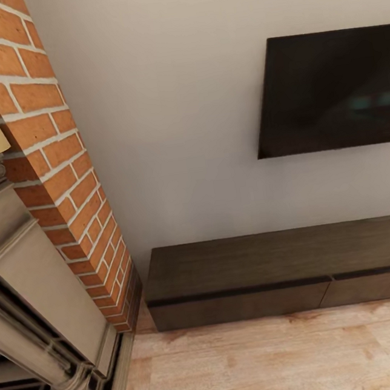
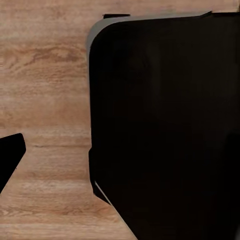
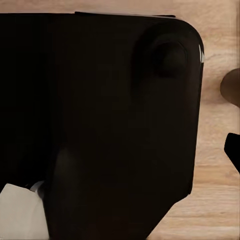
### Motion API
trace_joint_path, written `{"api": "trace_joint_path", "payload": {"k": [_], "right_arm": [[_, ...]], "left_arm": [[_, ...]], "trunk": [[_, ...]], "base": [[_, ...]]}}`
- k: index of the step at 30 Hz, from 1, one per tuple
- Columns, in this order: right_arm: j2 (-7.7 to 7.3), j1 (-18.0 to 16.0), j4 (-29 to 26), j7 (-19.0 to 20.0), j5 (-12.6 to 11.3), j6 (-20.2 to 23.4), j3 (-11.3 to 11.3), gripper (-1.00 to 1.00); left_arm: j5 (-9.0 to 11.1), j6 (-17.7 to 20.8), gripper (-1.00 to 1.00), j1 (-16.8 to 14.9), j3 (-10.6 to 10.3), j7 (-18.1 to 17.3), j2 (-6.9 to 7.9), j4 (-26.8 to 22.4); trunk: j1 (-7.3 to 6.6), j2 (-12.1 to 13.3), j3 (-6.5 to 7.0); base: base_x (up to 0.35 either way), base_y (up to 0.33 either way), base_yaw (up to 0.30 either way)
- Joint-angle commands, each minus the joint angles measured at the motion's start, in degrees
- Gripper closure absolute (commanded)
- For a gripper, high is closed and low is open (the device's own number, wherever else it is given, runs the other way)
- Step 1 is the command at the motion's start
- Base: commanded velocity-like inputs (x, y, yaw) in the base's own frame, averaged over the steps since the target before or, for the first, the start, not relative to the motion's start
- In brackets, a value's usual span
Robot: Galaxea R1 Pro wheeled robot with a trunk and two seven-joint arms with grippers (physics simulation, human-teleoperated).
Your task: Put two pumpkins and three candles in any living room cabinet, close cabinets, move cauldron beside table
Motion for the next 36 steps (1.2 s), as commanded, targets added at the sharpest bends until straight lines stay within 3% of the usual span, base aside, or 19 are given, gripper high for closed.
{"api": "trace_joint_path", "payload": {"k": [1,4,6,7,10,12,13,16,17,18,21,23,27,31,34,36], "right_arm": [[0.02,-0.05,0.1,-0.14,-0.01,-0.28,0.01,-1.0],[0.07,-0.05,-0.4,-0.45,-0.06,-0.19,-0.05,-1.0],[0.13,-0.05,-2.93,-0.54,-0.07,0.3,-0.06,-1.0],[0.14,-0.05,-5.86,-0.58,-0.04,0.88,-0.08,-1.0],[0.18,-0.05,-15.34,-0.63,-0.05,6.43,-0.08,-1.0],[0.22,-0.05,-21.35,-0.68,-0.82,11.83,-0.08,-1.0],[0.23,-0.05,-22.95,-0.69,-1.36,13.04,-0.08,-1.0],[0.12,-0.05,-31.0,-0.77,-7.07,18.12,-0.08,-1.0],[0.11,-0.07,-31.94,-0.76,-8.17,18.66,-0.08,-1.0],[0.1,-0.1,-34.25,-0.75,-11.05,19.45,-0.08,-1.0],[0.08,-0.13,-38.6,-0.74,-13.86,19.76,-0.08,-1.0],[0.08,-0.15,-40.78,-0.74,-14.43,19.66,-0.08,-1.0],[0.1,-2.53,-43.28,-1.45,-14.98,19.51,-0.08,-1.0],[0.11,-5.58,-41.93,-7.63,-14.25,19.19,0.74,-1.0],[0.12,-6.08,-41.37,-10.67,-13.37,19.04,3.96,-1.0],[0.11,-6.22,-41.14,-11.71,-12.91,18.91,7.29,-1.0]], "left_arm": [[0.04,-0.1,-1.0,-0.14,-0.01,-0.03,0.0,-0.71],[0.54,0.8,-1.0,-0.31,-0.01,-0.25,0.07,-6.25],[1.46,2.91,-1.0,-0.38,-0.03,-0.3,0.07,-10.25],[2.18,5.8,-1.0,-0.41,-0.05,-0.33,0.08,-13.5],[3.97,21.0,-1.0,-0.43,-0.01,-1.25,0.31,-26.58],[5.26,31.98,-1.0,-0.39,0.04,-4.64,0.51,-36.77],[5.56,34.52,-1.0,-0.39,0.03,-5.8,0.55,-39.22],[6.68,47.72,-1.0,-0.44,-0.06,-12.49,0.73,-51.69],[6.78,49.6,-1.0,-0.47,-0.06,-13.37,0.74,-53.56],[6.95,54.74,-1.0,-0.55,-0.08,-15.35,0.77,-59.27],[7.67,62.61,-1.0,-0.67,-0.09,-17.18,0.74,-70.62],[8.98,64.44,-1.0,-0.7,-0.09,-17.5,0.74,-74.97],[15.7,66.06,-1.0,-1.21,-0.16,-17.78,1.08,-79.86],[20.59,66.23,-1.0,-3.26,-0.16,-17.83,3.05,-80.49],[21.88,66.22,-1.0,-4.24,-0.12,-17.84,3.87,-80.63],[22.29,66.21,-1.0,-5.0,-0.11,-17.84,4.18,-80.61]], "trunk": [[-0.23,0.39,0.14],[-0.89,1.59,0.68],[-1.33,2.39,1.04],[-1.55,2.8,1.22],[-2.2,4.0,1.76],[-2.64,4.8,2.11],[-2.86,5.2,2.29],[-3.52,6.41,2.83],[-3.74,6.81,3.01],[-3.74,6.81,3.01],[-3.74,6.81,3.01],[-3.74,6.81,3.01],[-3.74,6.81,3.01],[-3.74,6.81,3.01],[-3.74,6.81,3.01],[-3.74,6.81,3.01]], "base": [[0.0,0.0,0.0],[0.0,0.0,0.0],[0.0,0.0,0.0],[0.0,0.0,0.0],[0.0,0.0,0.0],[0.0,0.0,0.0],[0.0,0.0,0.0],[0.0,0.0,0.0],[0.0,0.0,0.0],[0.0,0.0,0.0],[0.0,0.0,0.0],[0.0,0.0,0.0],[0.0,0.0,0.0],[0.0,0.0,0.0],[0.0,0.0,0.0],[0.0,0.0,0.0]]}}
